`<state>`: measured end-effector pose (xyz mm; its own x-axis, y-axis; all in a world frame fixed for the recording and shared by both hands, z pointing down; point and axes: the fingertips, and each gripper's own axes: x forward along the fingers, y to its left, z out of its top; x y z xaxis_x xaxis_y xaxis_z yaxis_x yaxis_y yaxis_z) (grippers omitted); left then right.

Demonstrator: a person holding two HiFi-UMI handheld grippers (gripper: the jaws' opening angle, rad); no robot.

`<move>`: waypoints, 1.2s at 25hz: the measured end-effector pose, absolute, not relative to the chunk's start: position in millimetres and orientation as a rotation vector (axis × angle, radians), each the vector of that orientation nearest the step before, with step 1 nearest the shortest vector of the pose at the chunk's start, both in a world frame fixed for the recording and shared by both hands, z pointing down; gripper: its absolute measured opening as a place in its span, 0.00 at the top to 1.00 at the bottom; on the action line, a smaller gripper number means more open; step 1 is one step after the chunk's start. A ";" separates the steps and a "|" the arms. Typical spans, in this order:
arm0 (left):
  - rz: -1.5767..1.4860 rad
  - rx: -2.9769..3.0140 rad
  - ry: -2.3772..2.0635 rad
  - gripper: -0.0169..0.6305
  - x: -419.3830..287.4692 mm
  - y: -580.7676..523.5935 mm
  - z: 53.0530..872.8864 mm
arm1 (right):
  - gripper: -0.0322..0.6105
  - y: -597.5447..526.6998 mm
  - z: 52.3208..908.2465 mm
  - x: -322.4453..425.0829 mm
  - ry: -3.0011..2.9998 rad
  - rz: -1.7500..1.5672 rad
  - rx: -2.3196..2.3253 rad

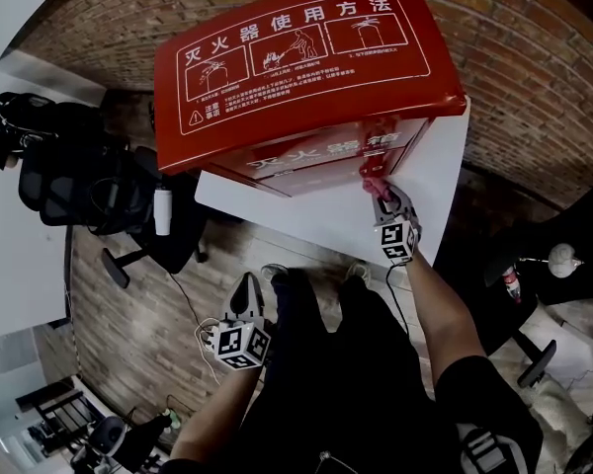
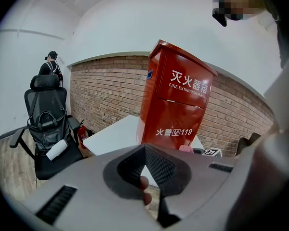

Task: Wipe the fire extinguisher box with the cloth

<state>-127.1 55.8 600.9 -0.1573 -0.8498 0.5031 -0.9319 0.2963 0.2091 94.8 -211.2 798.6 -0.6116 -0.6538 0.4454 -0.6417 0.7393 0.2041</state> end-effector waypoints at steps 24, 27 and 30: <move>0.251 1.737 -1.963 0.93 -115.6 20.7 575.6 | 0.77 -219.4 783.0 181.9 -2.288 0.171 1.226; 0.277 1.826 -1.913 0.93 -108.9 11.0 571.2 | 0.77 -195.9 763.8 183.6 -2.305 0.198 1.209; 0.308 1.957 -1.836 0.93 -97.9 -0.8 566.0 | 0.77 -164.9 735.0 182.1 -2.339 0.214 1.182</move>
